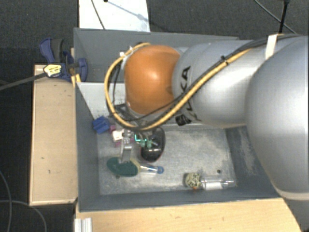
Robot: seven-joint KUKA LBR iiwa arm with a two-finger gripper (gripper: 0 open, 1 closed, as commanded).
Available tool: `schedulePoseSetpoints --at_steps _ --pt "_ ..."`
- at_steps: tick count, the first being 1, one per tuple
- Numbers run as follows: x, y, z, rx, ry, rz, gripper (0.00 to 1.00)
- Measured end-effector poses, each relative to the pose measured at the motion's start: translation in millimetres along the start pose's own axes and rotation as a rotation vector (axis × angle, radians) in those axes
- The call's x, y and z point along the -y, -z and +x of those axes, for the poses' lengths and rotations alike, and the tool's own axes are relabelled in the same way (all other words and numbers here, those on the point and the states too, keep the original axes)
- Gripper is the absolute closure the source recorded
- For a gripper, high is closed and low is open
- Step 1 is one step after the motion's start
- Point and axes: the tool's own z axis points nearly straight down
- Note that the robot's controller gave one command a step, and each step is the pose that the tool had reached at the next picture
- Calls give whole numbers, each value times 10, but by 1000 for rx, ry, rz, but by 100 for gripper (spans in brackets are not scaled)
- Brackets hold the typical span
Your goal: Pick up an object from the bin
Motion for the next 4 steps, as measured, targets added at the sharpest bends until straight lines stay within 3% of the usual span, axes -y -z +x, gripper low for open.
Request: schedulePoseSetpoints --at_steps 1,2,3,4 --pt "334 -1007 54 5 -154 -5 0" --pt "243 -1025 157 11 -304 -2 0" --pt "235 -1001 146 14 -309 -6 100" --pt "146 116 208 13 -334 -6 100"
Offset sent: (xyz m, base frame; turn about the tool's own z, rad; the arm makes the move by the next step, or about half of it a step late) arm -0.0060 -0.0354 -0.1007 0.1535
